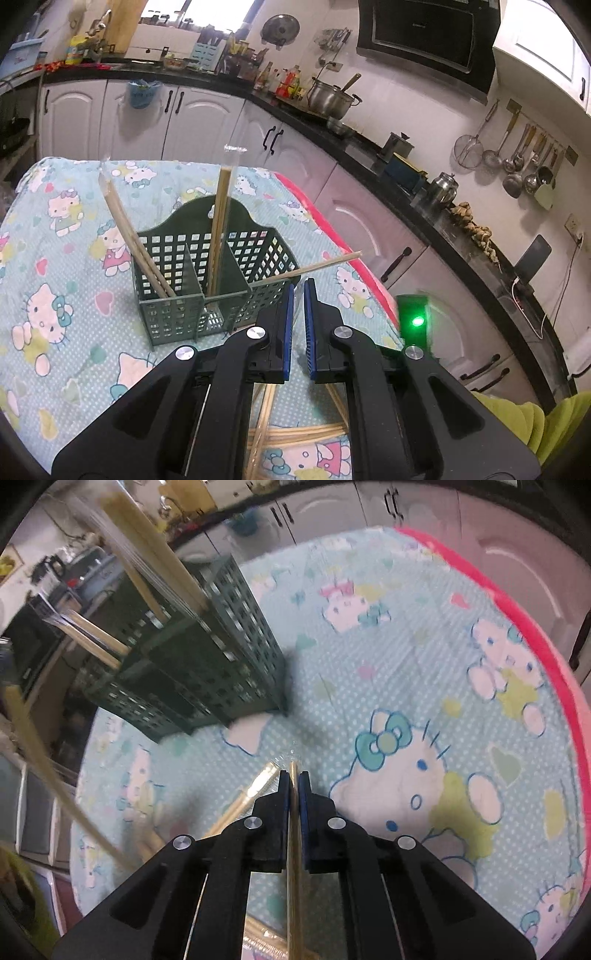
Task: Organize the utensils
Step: 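Lift both held chopsticks and carry them above the green caddy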
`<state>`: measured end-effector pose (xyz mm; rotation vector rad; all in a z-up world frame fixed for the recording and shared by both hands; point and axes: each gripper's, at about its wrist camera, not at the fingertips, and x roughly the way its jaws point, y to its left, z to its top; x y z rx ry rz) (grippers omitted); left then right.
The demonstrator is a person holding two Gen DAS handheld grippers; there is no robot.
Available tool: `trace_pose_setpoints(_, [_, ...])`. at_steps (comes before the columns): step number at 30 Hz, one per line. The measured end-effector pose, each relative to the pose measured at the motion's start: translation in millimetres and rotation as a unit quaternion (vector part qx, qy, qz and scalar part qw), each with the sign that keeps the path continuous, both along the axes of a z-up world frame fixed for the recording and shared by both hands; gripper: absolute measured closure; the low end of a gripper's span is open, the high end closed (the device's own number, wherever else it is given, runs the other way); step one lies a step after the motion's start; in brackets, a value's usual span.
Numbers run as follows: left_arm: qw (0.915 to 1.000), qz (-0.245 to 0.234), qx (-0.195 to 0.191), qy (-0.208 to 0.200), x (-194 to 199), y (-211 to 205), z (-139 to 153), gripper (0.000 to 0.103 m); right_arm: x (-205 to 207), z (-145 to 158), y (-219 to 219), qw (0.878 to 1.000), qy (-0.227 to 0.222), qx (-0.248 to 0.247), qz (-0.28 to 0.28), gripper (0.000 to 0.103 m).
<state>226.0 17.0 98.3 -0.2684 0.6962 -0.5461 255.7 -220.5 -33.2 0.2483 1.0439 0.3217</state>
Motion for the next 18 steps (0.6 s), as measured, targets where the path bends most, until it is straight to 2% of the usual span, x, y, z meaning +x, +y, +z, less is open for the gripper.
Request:
trace_pose_setpoints(6, [0.9999, 0.000, -0.002, -0.012, -1.3, 0.0, 10.3, 0.100, -13.6, 42.9, 3.6, 0.997, -0.062, 0.027, 0.020, 0.098])
trace_pose_setpoints(13, [0.9996, 0.001, 0.000, -0.029, -2.8, -0.6, 24.6, 0.103, -25.7, 90.0, 15.6, 0.989, -0.129, 0.046, 0.051, 0.098])
trace_pose_setpoints(18, [0.9992, -0.001, -0.001, -0.041, -3.2, -0.5, 35.2, 0.103, -25.3, 113.6, 21.2, 0.983, -0.155, 0.070, 0.070, 0.098])
